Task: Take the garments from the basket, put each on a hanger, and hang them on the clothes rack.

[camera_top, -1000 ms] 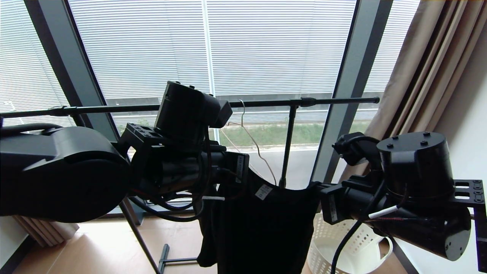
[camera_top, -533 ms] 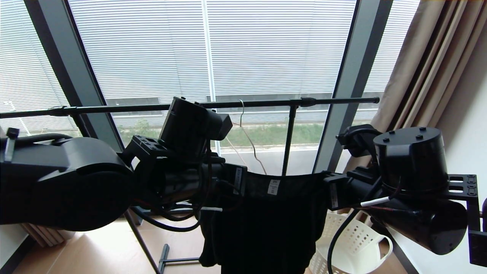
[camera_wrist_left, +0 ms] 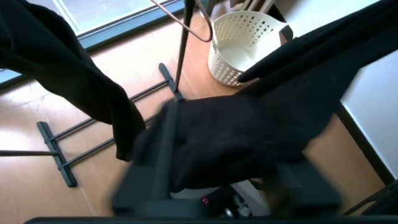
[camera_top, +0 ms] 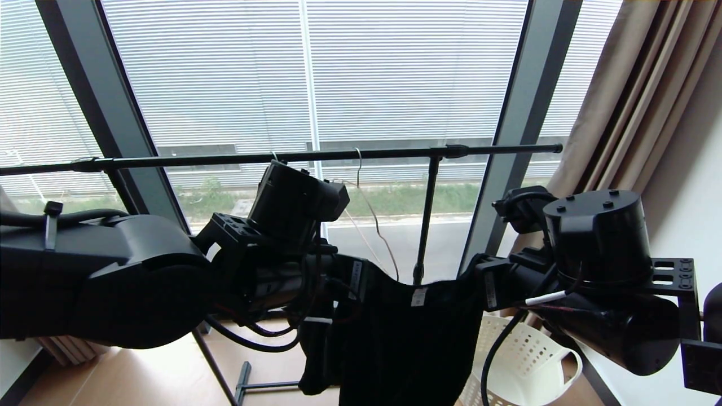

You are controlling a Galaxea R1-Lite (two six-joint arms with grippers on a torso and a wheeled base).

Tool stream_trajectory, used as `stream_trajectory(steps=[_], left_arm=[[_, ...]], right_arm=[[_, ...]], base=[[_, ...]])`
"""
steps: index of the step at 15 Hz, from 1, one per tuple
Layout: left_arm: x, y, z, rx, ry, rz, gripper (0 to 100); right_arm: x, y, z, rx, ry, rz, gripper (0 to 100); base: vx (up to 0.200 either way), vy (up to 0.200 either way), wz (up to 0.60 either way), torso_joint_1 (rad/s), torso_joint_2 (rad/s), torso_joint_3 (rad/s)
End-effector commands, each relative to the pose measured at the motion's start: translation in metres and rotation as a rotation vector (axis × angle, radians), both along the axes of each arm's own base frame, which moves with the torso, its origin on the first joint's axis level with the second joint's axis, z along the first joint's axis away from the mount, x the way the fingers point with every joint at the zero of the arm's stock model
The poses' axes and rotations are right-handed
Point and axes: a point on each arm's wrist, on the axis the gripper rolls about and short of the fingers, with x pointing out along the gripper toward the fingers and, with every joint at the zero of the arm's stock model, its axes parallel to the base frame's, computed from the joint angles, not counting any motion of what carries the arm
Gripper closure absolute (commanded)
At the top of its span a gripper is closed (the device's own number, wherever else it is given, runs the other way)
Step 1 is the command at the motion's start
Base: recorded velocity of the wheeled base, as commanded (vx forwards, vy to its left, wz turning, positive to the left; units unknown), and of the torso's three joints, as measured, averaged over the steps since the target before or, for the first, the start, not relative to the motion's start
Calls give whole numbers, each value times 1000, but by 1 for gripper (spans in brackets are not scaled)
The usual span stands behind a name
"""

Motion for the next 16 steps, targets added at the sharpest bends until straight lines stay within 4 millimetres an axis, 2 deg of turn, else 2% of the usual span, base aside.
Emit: stream_trajectory(steps=[1,4,7,10,14,15,16], left_arm=[[-2,-1,-4,9,9,-8,0],[-4,0,-5,13,16,-12,0],[-12,6,-14,60,30,-56,0],[-17,13,-25,149,24,-125,0],[-7,10,-26,143,-10,-122,0],[7,4,-31,104,-34,-83,0],[8,4,-32,100,-37,-78,0]], right_arm=[[5,-5,2,5,-6,-26,100],[10,-15,7,-4,-22,-53,100],[14,-29,21,25,-62,-98,100],[15,-28,26,41,-76,-97,100],[11,-31,27,43,-79,-97,100],[8,-34,30,49,-88,-99,100],[8,-35,30,48,-88,-101,100]], base=[[0,0,0,0,0,0],[0,0,0,0,0,0],[0,0,0,0,0,0],[0,0,0,0,0,0],[0,0,0,0,0,0],[0,0,0,0,0,0],[0,0,0,0,0,0]])
